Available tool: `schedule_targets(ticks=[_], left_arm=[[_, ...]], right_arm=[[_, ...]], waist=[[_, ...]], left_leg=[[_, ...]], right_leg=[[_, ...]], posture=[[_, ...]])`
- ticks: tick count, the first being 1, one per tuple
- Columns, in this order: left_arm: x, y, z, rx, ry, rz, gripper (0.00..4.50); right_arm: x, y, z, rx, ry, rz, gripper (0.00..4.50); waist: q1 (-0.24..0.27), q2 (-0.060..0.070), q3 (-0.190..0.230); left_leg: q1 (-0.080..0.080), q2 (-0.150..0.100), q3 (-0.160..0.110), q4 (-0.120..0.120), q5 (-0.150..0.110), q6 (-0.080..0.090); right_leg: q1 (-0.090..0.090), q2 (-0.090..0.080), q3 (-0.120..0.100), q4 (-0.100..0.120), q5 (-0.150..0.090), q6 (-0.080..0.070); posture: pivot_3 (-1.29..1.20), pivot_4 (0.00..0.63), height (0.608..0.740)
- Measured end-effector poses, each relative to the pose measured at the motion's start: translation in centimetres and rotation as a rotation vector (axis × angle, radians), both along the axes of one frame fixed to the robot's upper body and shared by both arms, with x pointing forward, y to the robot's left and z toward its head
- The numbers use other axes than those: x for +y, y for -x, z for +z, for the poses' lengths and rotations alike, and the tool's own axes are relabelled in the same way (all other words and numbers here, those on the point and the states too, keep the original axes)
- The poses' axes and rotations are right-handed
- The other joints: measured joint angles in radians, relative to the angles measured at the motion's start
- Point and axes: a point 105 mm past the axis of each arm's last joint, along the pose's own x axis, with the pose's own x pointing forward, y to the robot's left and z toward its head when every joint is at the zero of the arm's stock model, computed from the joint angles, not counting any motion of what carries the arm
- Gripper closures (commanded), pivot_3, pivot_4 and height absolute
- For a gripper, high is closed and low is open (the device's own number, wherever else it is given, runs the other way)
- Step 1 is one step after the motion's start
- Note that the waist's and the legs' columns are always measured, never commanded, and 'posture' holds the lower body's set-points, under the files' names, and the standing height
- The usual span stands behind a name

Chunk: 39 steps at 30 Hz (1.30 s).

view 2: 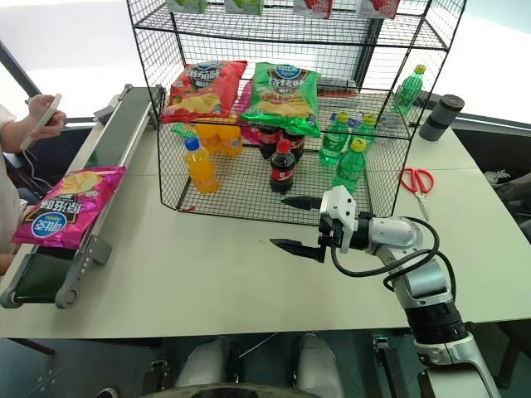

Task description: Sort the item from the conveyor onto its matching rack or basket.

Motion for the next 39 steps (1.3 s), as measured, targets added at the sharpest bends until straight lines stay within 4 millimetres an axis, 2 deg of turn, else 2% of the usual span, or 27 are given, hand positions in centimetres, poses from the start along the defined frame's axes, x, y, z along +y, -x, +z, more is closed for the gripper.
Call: schedule_targets(ticks=[3,5,7,13,15,20,23,27,30,36,39], left_arm=[[1.0,-0.7,-0.3,-0.015,-0.030,-0.005,0.00],[1.7,-1.5,-0.3,-0.034,-0.048,-0.002,0.00],[1.5,-2.3,-1.0,-0.018,-0.057,-0.034,0.00],[0.4,-4.5,-3.8,0.001,-0.006,-0.105,0.00],[-0.2,-4.4,-5.4,0.033,0.026,-0.131,0.00],[-0.3,-3.7,-6.8,0.034,0.102,-0.121,0.00],[-0.2,-3.9,-7.5,0.030,0.146,-0.110,0.86],[-0.3,-4.3,-8.3,0.048,0.188,-0.105,2.92],[-0.3,-4.7,-8.3,0.053,0.210,-0.112,4.46],[0.2,-6.1,-7.0,0.035,0.211,-0.117,4.46],[0.4,-7.5,-6.6,0.011,0.220,-0.118,4.46]], right_arm=[[0.5,1.8,0.2,0.020,-0.001,0.083,0.05],[0.7,3.1,-0.4,0.049,0.011,0.120,0.05],[0.8,3.7,-1.2,0.079,0.022,0.130,0.05],[0.6,3.1,-0.8,0.085,0.033,0.102,0.05],[0.5,2.8,-0.4,0.086,0.025,0.091,0.05],[-0.3,2.0,0.8,0.040,0.035,0.051,0.05],[-0.3,1.9,0.9,0.041,0.031,0.041,0.00],[-0.3,1.8,1.0,0.034,0.031,0.034,0.00],[-0.3,1.6,1.2,0.026,0.030,0.027,0.00],[-0.1,1.5,1.2,0.017,0.016,0.016,0.00],[0.1,1.3,1.5,-0.004,0.012,0.006,0.00]], waist=[[0.006,-0.004,-0.002],[0.006,-0.004,-0.002],[0.000,-0.004,-0.002],[-0.023,-0.004,-0.002],[-0.025,-0.004,-0.002],[-0.020,-0.001,-0.003],[-0.016,0.003,-0.005],[-0.018,0.002,-0.005],[-0.020,0.001,-0.006],[-0.020,0.001,-0.006],[-0.019,0.001,-0.006]], left_leg=[[0.000,0.000,0.000,0.000,-0.001,0.001],[0.000,0.001,0.000,-0.001,-0.001,0.001],[0.000,0.001,0.001,-0.001,-0.002,0.000],[0.002,0.003,0.003,-0.001,-0.002,0.000],[0.001,0.003,0.003,-0.002,-0.002,0.000],[0.002,0.003,0.003,-0.002,-0.002,0.000],[0.003,0.003,0.002,-0.001,-0.002,0.000],[0.003,0.003,0.002,-0.001,-0.002,-0.001],[0.002,0.003,0.002,-0.001,-0.002,-0.001],[0.002,0.003,0.003,-0.001,-0.001,-0.001],[0.002,0.002,0.003,-0.001,-0.001,-0.001]], right_leg=[[0.000,0.000,-0.001,0.000,0.000,0.000],[0.000,0.000,-0.001,0.000,0.000,0.001],[0.000,0.001,-0.001,0.000,0.002,0.003],[0.000,0.002,-0.002,0.003,0.003,0.005],[-0.001,0.003,-0.002,0.004,0.003,0.006],[0.000,0.002,-0.002,0.004,0.003,0.006],[0.000,0.001,-0.003,0.005,0.003,0.006],[0.000,0.002,-0.003,0.006,0.003,0.006],[-0.001,0.002,-0.003,0.006,0.003,0.006],[0.000,0.003,-0.003,0.007,0.003,0.006],[0.000,0.003,-0.004,0.007,0.003,0.006]], posture=[[0.00,0.150,0.738],[0.00,0.150,0.738],[0.00,0.150,0.738],[0.00,0.150,0.738],[0.00,0.150,0.738],[0.00,0.150,0.738],[0.00,0.150,0.738],[0.00,0.150,0.738],[0.00,0.150,0.738],[0.00,0.150,0.738],[0.00,0.150,0.738]])
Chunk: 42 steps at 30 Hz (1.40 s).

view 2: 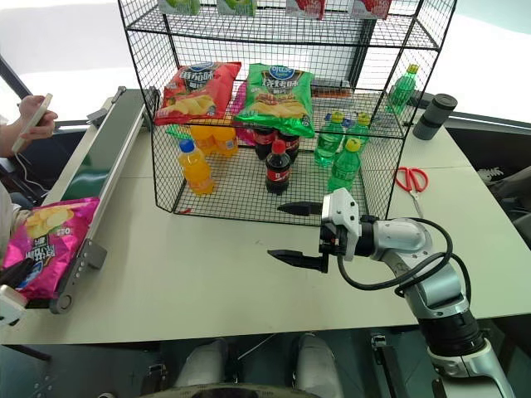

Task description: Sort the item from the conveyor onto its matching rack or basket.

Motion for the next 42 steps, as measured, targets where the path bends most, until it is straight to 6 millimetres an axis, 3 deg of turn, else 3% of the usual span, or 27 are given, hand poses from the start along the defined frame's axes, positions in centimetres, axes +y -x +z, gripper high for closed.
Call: schedule_targets(ticks=[9,14,18,20,25,28,29,32,36,39,42], left_arm=[[-1.0,-4.1,-0.8,0.024,0.017,-0.038,4.46],[-1.2,-4.8,0.8,-0.042,0.014,-0.053,4.46],[-1.3,-4.3,6.1,-0.228,0.028,-0.079,4.46],[-1.8,-4.1,7.6,-0.271,0.038,-0.097,4.46],[-3.4,-1.9,6.3,-0.185,0.119,-0.130,4.46],[-5.7,1.4,4.1,-0.056,0.174,-0.199,3.68],[-5.9,2.3,3.7,-0.039,0.182,-0.197,3.18],[-7.4,7.5,1.4,0.073,0.214,-0.199,1.79],[-8.6,11.7,-0.7,0.160,0.221,-0.172,0.04],[-8.3,12.5,-1.0,0.164,0.168,-0.129,0.04],[-7.6,11.8,-1.0,0.154,0.128,-0.108,0.04]], right_arm=[[0.1,-0.4,0.4,-0.046,0.011,-0.018,0.00],[0.1,-0.4,0.4,-0.048,0.011,-0.022,0.00],[0.1,-0.4,0.3,-0.043,0.011,-0.024,0.00],[0.1,-0.4,0.2,-0.042,0.011,-0.023,0.00],[-0.1,-0.7,0.1,-0.041,0.016,-0.032,0.00],[-0.3,-0.8,0.0,-0.046,0.021,-0.039,0.00],[-0.3,-0.9,0.0,-0.046,0.022,-0.037,0.00],[-0.6,-0.8,-0.2,-0.045,0.027,-0.035,0.00],[-0.7,-0.7,-0.3,-0.045,0.033,-0.028,0.00],[-0.7,-0.7,-0.3,-0.043,0.033,-0.026,0.00],[-0.7,-0.7,-0.3,-0.045,0.034,-0.021,0.00]], waist=[[0.027,-0.001,0.000],[0.022,-0.007,0.000],[0.013,-0.008,0.000],[0.006,-0.005,0.002],[-0.012,-0.005,0.002],[-0.021,-0.004,0.002],[-0.021,-0.005,0.002],[-0.026,-0.006,0.002],[-0.011,-0.004,0.003],[0.009,-0.004,0.003],[0.016,-0.003,0.003]], left_leg=[[-0.001,-0.001,0.000,0.002,0.001,-0.002],[-0.002,0.000,0.000,0.002,0.001,-0.002],[-0.001,0.000,0.001,0.001,0.001,-0.002],[0.000,0.000,0.001,0.001,0.001,-0.002],[0.000,0.001,0.002,0.001,0.001,-0.002],[0.000,0.001,0.002,0.000,0.002,-0.003],[0.000,0.001,0.002,0.000,0.002,-0.003],[0.000,0.001,0.002,0.000,0.001,-0.002],[0.000,0.001,0.001,0.000,0.000,-0.002],[-0.001,0.001,0.000,0.001,0.000,-0.002],[-0.001,0.001,0.000,0.001,0.000,-0.001]], right_leg=[[0.000,0.000,-0.001,0.005,0.000,0.001],[0.000,0.000,-0.001,0.006,0.000,0.001],[0.001,-0.001,-0.001,0.005,0.000,0.001],[0.001,-0.002,-0.001,0.005,0.000,0.001],[0.000,0.000,-0.001,0.006,0.000,0.001],[0.000,0.000,-0.001,0.005,0.000,0.001],[0.000,0.000,-0.001,0.005,0.000,0.001],[0.001,-0.001,-0.001,0.003,-0.001,0.001],[-0.002,-0.001,-0.002,-0.004,-0.003,-0.004],[-0.002,-0.002,-0.002,-0.005,-0.003,-0.004],[-0.002,-0.002,-0.002,-0.005,-0.003,-0.004]], posture=[[0.00,0.150,0.738],[0.00,0.150,0.738],[0.00,0.150,0.738],[0.00,0.150,0.738],[0.00,0.150,0.738],[0.00,0.150,0.738],[0.00,0.150,0.738],[0.00,0.150,0.738],[0.00,0.150,0.738],[0.00,0.150,0.738],[0.00,0.150,0.738]])
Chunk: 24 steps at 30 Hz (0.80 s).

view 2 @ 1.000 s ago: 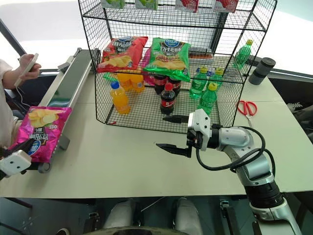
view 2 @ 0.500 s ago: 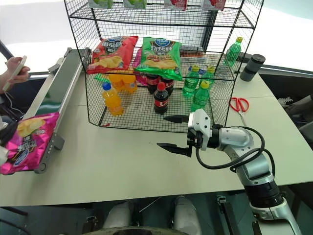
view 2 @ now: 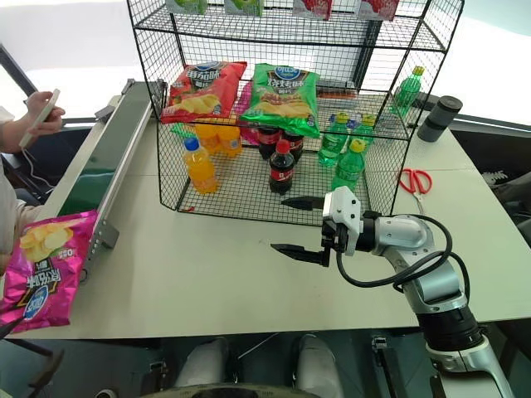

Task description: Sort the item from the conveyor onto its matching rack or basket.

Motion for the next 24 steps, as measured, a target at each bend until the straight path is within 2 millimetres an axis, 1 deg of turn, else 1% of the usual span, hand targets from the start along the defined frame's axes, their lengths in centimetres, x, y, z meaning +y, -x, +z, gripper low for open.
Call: schedule_targets(ticks=[3,5,6,7,9,10,12,15,16,20,22,24], left_arm=[[1.2,-0.9,-0.4,-0.009,-0.053,0.036,0.04],[2.2,-2.7,0.5,-0.079,-0.088,0.069,0.04],[2.4,-3.8,1.1,-0.108,-0.097,0.068,0.27],[2.5,-4.5,1.4,-0.121,-0.100,0.064,0.59],[2.3,-5.1,1.3,-0.122,-0.089,0.057,1.32],[2.2,-5.4,1.1,-0.119,-0.079,0.056,1.86],[2.1,-5.7,0.7,-0.111,-0.067,0.056,2.81],[2.1,-5.7,0.5,-0.099,-0.061,0.050,4.21],[2.1,-5.8,0.5,-0.102,-0.057,0.050,4.42],[2.1,-5.8,0.7,-0.113,-0.046,0.054,4.42],[2.3,-5.9,1.0,-0.128,-0.023,0.074,4.42],[2.5,-6.4,1.8,-0.158,0.015,0.090,4.42]], right_arm=[[-0.4,-0.4,0.2,-0.005,-0.001,-0.015,0.00],[-0.7,-0.7,0.5,-0.013,0.001,-0.032,0.00],[-0.8,-0.7,0.5,-0.017,0.003,-0.034,0.00],[-0.8,-0.7,0.6,-0.018,0.004,-0.033,0.00],[-0.8,-0.7,0.6,-0.019,0.005,-0.033,0.00],[-0.8,-0.7,0.6,-0.020,0.006,-0.036,0.00],[-1.0,-0.7,0.7,-0.022,0.010,-0.040,0.00],[-1.4,-0.8,0.8,-0.028,0.023,-0.051,0.00],[-1.4,-0.8,0.8,-0.028,0.023,-0.051,0.00],[-1.4,-0.9,0.8,-0.030,0.021,-0.059,0.00],[-1.4,-0.9,0.8,-0.032,0.021,-0.059,0.00],[-1.4,-1.0,0.7,-0.036,0.023,-0.060,0.00]], waist=[[-0.001,-0.001,0.000],[0.001,-0.001,0.000],[0.003,-0.001,-0.001],[0.002,-0.001,-0.001],[-0.005,-0.001,-0.001],[-0.012,-0.001,-0.001],[-0.021,-0.002,-0.001],[-0.023,-0.002,-0.001],[-0.022,-0.001,-0.001],[-0.020,-0.001,-0.001],[-0.018,-0.001,-0.001],[-0.017,-0.001,-0.001]], left_leg=[[0.000,0.000,0.001,0.000,0.000,0.001],[0.000,0.000,0.001,0.000,0.000,0.001],[0.000,0.000,0.000,0.000,0.000,0.001],[0.000,0.000,0.001,0.000,0.000,0.001],[0.000,0.000,0.002,0.000,-0.001,0.002],[0.000,0.000,0.002,0.000,-0.001,0.002],[0.000,0.000,0.002,0.000,-0.001,0.002],[0.000,0.000,0.002,0.000,-0.001,0.002],[0.001,0.000,0.002,0.000,-0.001,0.002],[0.001,0.000,0.002,0.000,-0.001,0.002],[0.001,0.000,0.002,0.000,-0.001,0.002],[0.001,0.000,0.001,0.000,-0.001,0.002]], right_leg=[[0.000,0.002,0.000,0.000,0.000,0.000],[0.000,0.001,-0.001,0.000,0.000,0.000],[0.000,0.001,-0.001,0.001,0.000,0.001],[0.001,0.001,-0.001,0.001,0.001,0.001],[0.001,0.001,0.000,0.000,0.002,0.003],[0.001,0.001,0.000,0.001,0.002,0.004],[0.003,0.001,0.000,0.002,0.003,0.004],[0.002,0.001,0.000,0.003,0.003,0.004],[0.002,0.001,0.000,0.003,0.003,0.004],[0.001,0.001,-0.001,0.003,0.002,0.004],[0.001,0.001,-0.001,0.003,0.002,0.004],[0.001,0.000,-0.001,0.003,0.002,0.004]], posture=[[0.00,0.150,0.738],[0.00,0.150,0.738],[0.00,0.150,0.738],[0.00,0.150,0.738],[0.00,0.150,0.738],[0.00,0.150,0.738],[0.00,0.150,0.738],[0.00,0.150,0.738],[0.00,0.150,0.738],[0.00,0.150,0.738],[0.00,0.150,0.738],[0.00,0.150,0.738]])
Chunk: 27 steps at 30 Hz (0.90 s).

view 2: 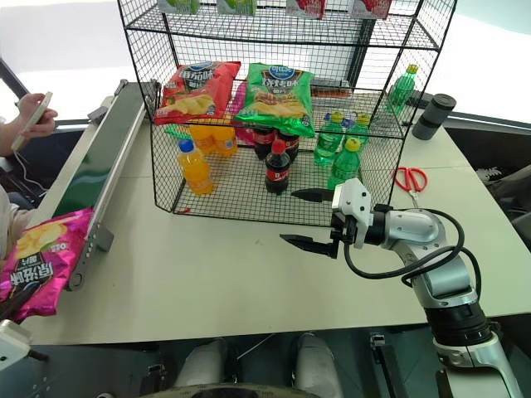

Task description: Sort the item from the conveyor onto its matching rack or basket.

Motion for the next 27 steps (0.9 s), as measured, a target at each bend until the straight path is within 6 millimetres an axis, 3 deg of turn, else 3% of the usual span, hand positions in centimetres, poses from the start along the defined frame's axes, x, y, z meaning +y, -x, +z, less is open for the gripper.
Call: schedule_targets(ticks=[6,13,22,27], left_arm=[[-1.0,-2.2,4.2,-0.096,0.047,-0.079,4.42],[-4.4,-4.4,8.9,-0.125,0.195,-0.279,4.42],[-10.3,-5.8,11.9,0.196,0.766,-0.560,4.42],[-13.7,-5.7,14.8,0.372,1.095,-0.736,4.42]], right_arm=[[0.1,-0.3,-0.3,0.005,-0.004,0.000,0.00],[0.6,-0.8,-0.4,-0.005,-0.020,0.016,0.00],[0.5,-1.0,-0.3,0.022,-0.038,0.023,0.00],[0.1,-1.0,0.0,0.140,-0.118,0.015,0.00]], waist=[[-0.001,0.000,0.000],[-0.002,0.001,0.001],[-0.001,0.001,0.001],[-0.001,0.001,0.001]], left_leg=[[0.000,0.000,0.000,0.000,0.000,0.000],[0.000,0.000,0.000,0.000,0.001,-0.001],[0.000,-0.001,-0.001,0.001,0.002,-0.004],[0.001,-0.002,-0.001,0.001,0.003,-0.005]], right_leg=[[0.002,0.000,0.000,0.000,0.000,0.000],[0.003,0.001,0.000,0.003,0.000,0.001],[0.003,0.002,0.001,0.006,0.000,0.001],[0.004,0.002,0.002,0.006,0.000,0.001]], posture=[[0.00,0.150,0.738],[0.00,0.150,0.738],[0.00,0.150,0.738],[0.00,0.150,0.738]])
